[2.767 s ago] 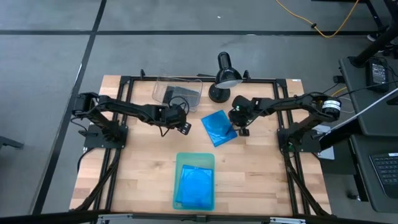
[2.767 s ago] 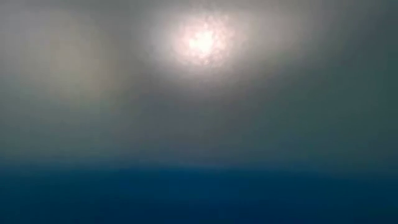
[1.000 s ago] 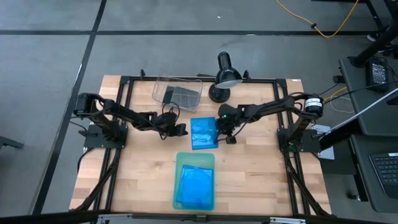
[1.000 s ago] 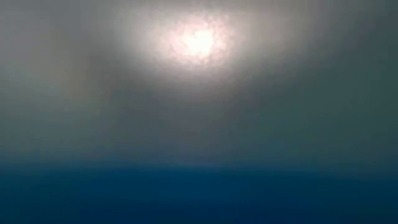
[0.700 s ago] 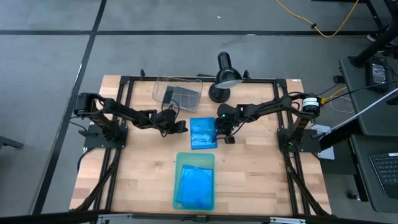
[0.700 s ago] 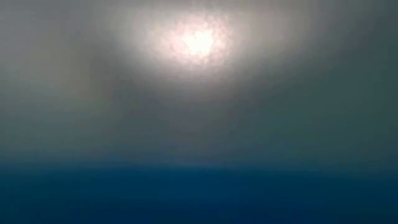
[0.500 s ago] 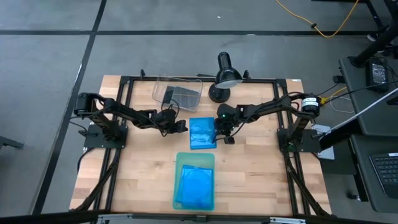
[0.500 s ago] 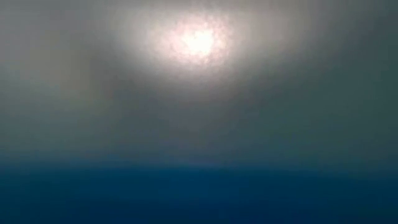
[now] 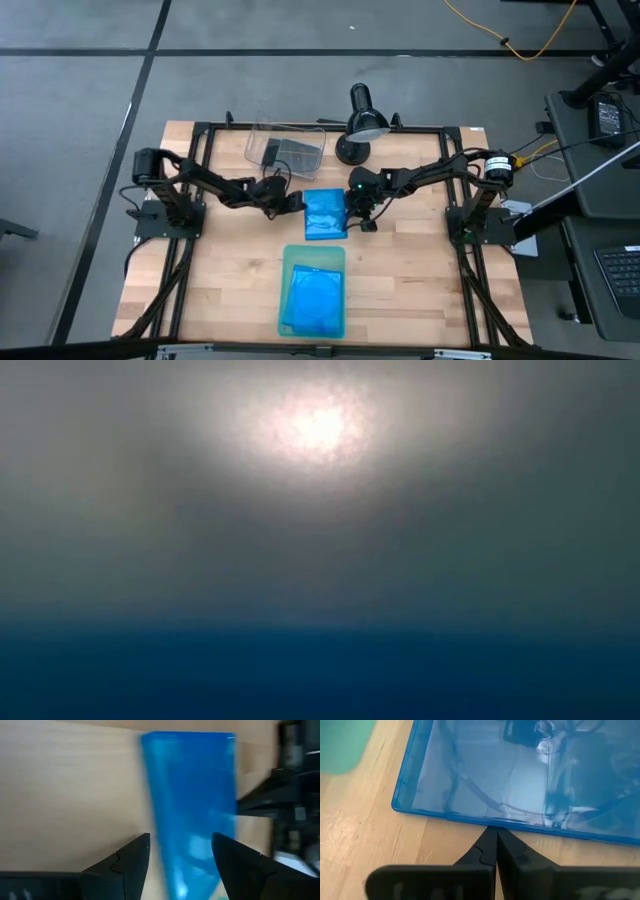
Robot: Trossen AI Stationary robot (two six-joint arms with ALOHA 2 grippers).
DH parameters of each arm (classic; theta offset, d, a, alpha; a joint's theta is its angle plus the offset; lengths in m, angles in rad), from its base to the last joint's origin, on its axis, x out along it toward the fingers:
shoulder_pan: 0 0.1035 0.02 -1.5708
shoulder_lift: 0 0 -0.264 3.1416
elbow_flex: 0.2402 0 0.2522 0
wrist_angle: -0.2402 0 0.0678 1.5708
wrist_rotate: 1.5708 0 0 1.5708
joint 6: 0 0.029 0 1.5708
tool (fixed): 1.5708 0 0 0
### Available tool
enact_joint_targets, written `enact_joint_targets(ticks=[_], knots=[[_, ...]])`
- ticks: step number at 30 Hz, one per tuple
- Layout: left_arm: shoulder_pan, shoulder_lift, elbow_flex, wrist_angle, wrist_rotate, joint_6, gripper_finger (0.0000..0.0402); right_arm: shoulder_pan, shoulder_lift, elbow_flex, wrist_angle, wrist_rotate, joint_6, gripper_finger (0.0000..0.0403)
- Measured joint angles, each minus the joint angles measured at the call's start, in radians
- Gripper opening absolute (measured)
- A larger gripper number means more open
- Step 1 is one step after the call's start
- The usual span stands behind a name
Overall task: Pick & place jewel cases by type
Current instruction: Put the blue CD case into the green bin
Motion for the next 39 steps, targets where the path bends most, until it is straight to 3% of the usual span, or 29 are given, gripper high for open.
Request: enact_joint_targets(ticks=[4,12,39], knots=[[0.0,0.056,0.035,0.046,0.021,-0.017,0.0205,0.0,0.0,-0.001,0.0,0.0,-0.001,0.0006],[0.0,0.08,0.12,-0.081,0.033,0.069,0.0207,0.0,-0.001,-0.002,-0.001,-0.003,-0.003,0.0006],[-0.012,0.085,0.143,-0.038,0.024,0.138,0.0208,-0.001,-0.003,-0.004,0.004,-0.021,-0.031,0.0006]])
